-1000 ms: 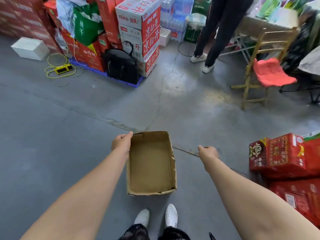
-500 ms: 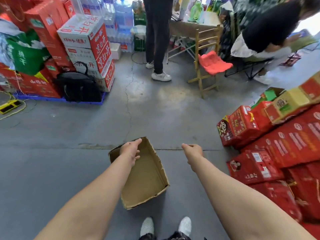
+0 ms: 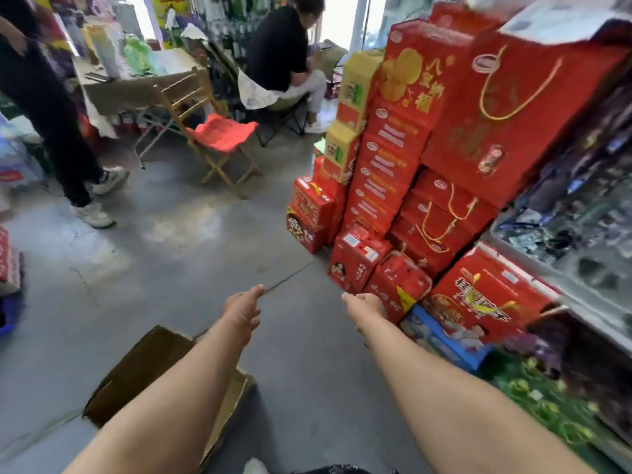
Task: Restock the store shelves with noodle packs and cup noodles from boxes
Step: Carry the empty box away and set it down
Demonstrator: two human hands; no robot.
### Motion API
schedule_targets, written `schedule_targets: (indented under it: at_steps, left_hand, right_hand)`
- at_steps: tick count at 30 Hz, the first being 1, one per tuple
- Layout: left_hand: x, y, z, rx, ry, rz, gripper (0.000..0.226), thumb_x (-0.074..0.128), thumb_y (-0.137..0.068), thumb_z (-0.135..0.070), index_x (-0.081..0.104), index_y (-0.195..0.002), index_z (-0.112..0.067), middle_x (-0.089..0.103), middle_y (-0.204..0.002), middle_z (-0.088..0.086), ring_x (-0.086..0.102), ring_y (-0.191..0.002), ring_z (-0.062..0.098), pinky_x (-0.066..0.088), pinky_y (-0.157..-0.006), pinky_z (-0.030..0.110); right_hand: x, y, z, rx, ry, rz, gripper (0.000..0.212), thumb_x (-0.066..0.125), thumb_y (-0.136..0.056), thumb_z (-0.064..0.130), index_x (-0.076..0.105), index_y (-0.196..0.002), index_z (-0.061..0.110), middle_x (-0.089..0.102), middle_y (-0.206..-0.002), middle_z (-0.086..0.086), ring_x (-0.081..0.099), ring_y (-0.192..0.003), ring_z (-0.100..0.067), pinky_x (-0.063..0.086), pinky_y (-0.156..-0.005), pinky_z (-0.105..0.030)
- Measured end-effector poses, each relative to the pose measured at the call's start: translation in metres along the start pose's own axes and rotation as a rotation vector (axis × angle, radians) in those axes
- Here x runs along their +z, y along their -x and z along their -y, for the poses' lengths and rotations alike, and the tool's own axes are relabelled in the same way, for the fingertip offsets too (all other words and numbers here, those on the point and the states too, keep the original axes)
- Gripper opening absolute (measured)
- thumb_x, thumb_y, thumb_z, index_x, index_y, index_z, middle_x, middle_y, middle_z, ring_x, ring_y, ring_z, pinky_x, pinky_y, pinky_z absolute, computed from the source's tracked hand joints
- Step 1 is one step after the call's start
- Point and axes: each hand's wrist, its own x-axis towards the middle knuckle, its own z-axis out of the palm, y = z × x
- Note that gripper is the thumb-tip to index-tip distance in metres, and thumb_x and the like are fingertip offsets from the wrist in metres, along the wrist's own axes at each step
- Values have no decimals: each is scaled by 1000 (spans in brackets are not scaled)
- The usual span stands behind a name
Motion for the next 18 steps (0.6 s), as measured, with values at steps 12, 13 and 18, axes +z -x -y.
schedule_targets:
  at_steps: [12, 13, 18]
  left_hand:
    - [344, 198, 100, 154, -358, 551, 20, 71, -92, -25, 60, -100, -10, 58, -85, 5, 55, -67, 16, 47, -56, 29]
    - [363, 216, 107, 168, -398, 592, 20, 71, -92, -26, 61, -100, -10, 59, -83, 4, 56, -68, 17, 49, -52, 28]
    - [473, 310, 170, 217, -541, 822, 36, 75, -87, -30, 65, -109, -2, 66, -85, 8, 63, -63, 19, 49, -50, 27]
  right_hand:
    - [-352, 15, -202, 114, -372, -472, 34, 65, -86, 48, 63, -68, 19, 64, -79, -6, 62, -82, -27, 55, -85, -41]
    - [-373, 19, -215, 126, -372, -500, 37, 64, -83, 52, 64, -69, 18, 63, -81, -8, 62, -83, -28, 56, -88, -43]
    - [-486, 68, -291, 198, -525, -726, 39, 61, -94, 42, 59, -70, 12, 62, -78, -12, 61, -84, -30, 52, -83, -40]
